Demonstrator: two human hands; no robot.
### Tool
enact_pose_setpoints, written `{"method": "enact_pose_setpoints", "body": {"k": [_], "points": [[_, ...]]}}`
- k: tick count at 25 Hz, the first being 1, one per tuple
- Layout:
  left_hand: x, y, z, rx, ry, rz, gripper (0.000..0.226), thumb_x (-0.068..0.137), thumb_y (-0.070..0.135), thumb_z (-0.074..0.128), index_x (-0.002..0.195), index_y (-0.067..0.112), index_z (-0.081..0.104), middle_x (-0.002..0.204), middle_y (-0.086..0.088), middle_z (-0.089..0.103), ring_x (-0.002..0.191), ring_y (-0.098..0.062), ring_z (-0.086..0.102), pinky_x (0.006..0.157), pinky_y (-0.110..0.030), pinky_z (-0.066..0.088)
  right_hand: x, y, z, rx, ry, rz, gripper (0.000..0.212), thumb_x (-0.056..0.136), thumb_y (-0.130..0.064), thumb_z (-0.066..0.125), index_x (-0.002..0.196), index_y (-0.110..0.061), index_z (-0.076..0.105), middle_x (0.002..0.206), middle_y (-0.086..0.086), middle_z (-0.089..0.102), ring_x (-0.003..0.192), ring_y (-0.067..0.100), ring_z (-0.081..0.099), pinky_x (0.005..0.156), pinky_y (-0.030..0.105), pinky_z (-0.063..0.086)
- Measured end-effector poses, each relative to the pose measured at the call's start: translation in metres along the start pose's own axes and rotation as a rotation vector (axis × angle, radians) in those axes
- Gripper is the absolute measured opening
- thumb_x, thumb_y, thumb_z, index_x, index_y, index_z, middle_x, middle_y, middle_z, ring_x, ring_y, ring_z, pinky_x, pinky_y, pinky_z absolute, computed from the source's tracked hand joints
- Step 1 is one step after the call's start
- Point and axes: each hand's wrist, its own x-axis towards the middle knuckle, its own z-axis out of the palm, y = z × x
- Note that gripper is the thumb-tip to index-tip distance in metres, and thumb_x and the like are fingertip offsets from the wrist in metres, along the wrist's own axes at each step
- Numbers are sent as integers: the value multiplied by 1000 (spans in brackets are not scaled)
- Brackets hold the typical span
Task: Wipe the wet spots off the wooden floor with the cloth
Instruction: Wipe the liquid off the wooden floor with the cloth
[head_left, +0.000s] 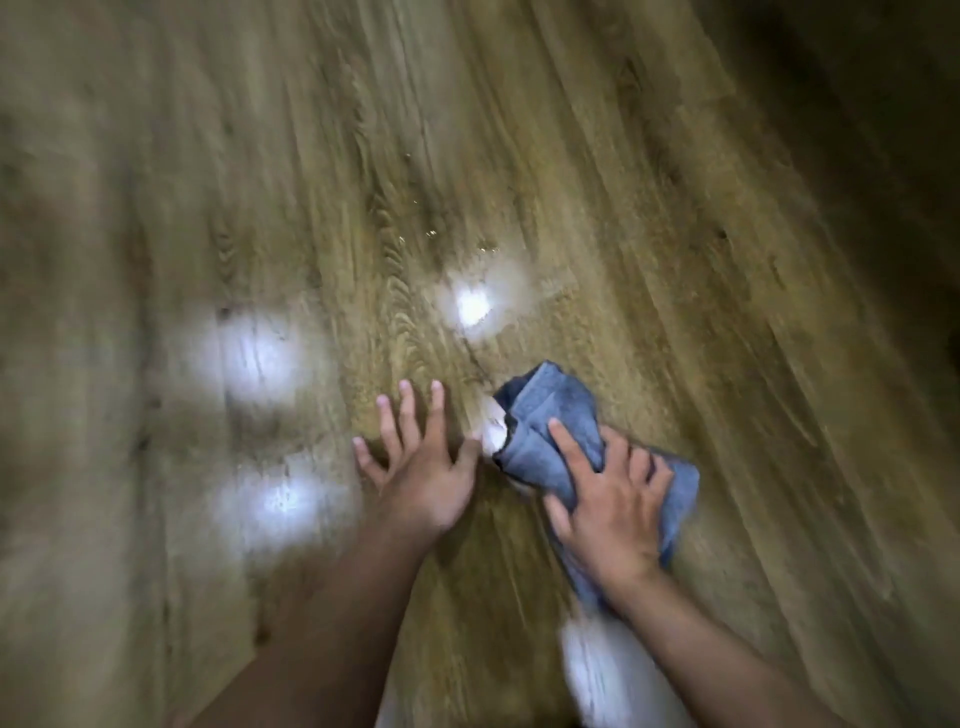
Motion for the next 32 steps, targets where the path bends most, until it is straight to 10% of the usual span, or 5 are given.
{"method": "enact_pose_setpoints", "body": {"k": [4,19,32], "points": [[0,-67,-46,142,283,183,57,97,56,30,145,30,45,162,-1,30,151,-22,18,120,-51,20,54,-1,1,-12,52,-112,79,67,-53,70,141,-36,50,118,15,52,92,34,47,87,51,36],[173,-11,-75,180,574,207,38,93,34,44,127,21,53,146,-4,45,140,-28,34,111,-47,27,343,-41,19,-51,151,98,66,81,-58,46,144,-41,41,124,13,48,110,37,44,97,53,26],[169,-3,-83,115,581,204,44,91,32,40,128,17,58,145,-7,50,141,-28,36,110,-44,26,190,-72,11,20,19,-17,74,70,-50,63,141,-41,47,128,12,45,103,33,41,96,52,31]]}}
